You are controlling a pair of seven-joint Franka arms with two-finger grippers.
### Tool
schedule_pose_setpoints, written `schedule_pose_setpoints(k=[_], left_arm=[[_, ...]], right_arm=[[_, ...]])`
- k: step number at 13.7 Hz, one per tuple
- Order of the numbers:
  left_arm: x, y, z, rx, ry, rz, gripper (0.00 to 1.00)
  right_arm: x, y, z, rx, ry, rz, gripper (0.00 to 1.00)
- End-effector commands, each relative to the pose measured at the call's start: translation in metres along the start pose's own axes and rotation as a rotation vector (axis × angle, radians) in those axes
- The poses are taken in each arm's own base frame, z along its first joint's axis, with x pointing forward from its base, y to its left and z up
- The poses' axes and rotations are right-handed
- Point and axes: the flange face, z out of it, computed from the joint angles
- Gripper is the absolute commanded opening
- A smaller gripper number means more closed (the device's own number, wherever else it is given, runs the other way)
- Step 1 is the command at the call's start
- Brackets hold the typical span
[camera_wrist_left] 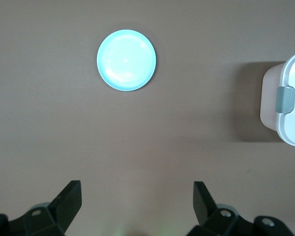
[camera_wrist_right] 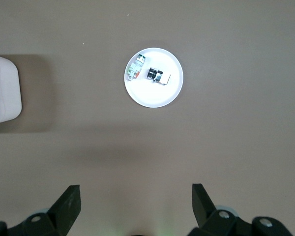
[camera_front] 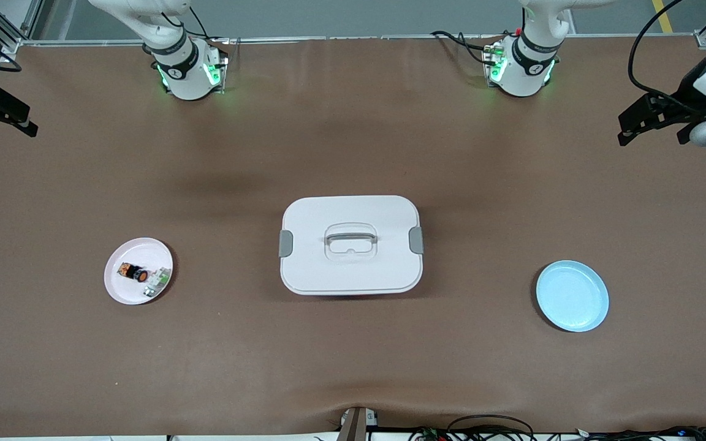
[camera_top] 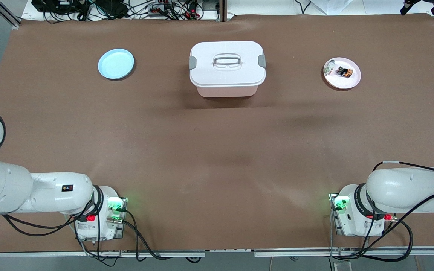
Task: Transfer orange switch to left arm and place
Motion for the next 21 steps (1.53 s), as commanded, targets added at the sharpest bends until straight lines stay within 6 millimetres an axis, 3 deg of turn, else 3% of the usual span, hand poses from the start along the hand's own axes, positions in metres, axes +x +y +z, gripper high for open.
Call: schedule_pose_setpoints(k=[1,6,8,10,16,21], left_arm=[[-0.001,-0.001,-0.005,-0.006,-0.004,0.014,1.0],[0.0,-0.004,-0.004,-0.005,-0.005,0.008,1.0],[0.004,-0.004,-0.015,-0.006,0.019,0.0,1.0],[0.008,-0.006,-0.014,-0.006,0.018,-0.005,1.0],[0.009,-0.013,-0.012,-0.007,0.01,-0.02,1.0],[0.009,-0.01,-0.006,-0.007,-0.006,-0.013,1.0]], right_arm=[[0.001,0.002,-0.005,-0.002,-0.002,0.011,1.0],[0.0,0.002,-0.005,-0.002,-0.016,0.008,1.0],[-0.001,0.003,-0.004,-0.003,-0.022,0.011,1.0],[0.005,0.011,0.007,0.0,-0.04,0.026,1.0],[0.047,0.031,0.092,0.008,-0.127,0.09,1.0],[0.072,0.022,0.172,-0.037,-0.122,0.237,1.0]])
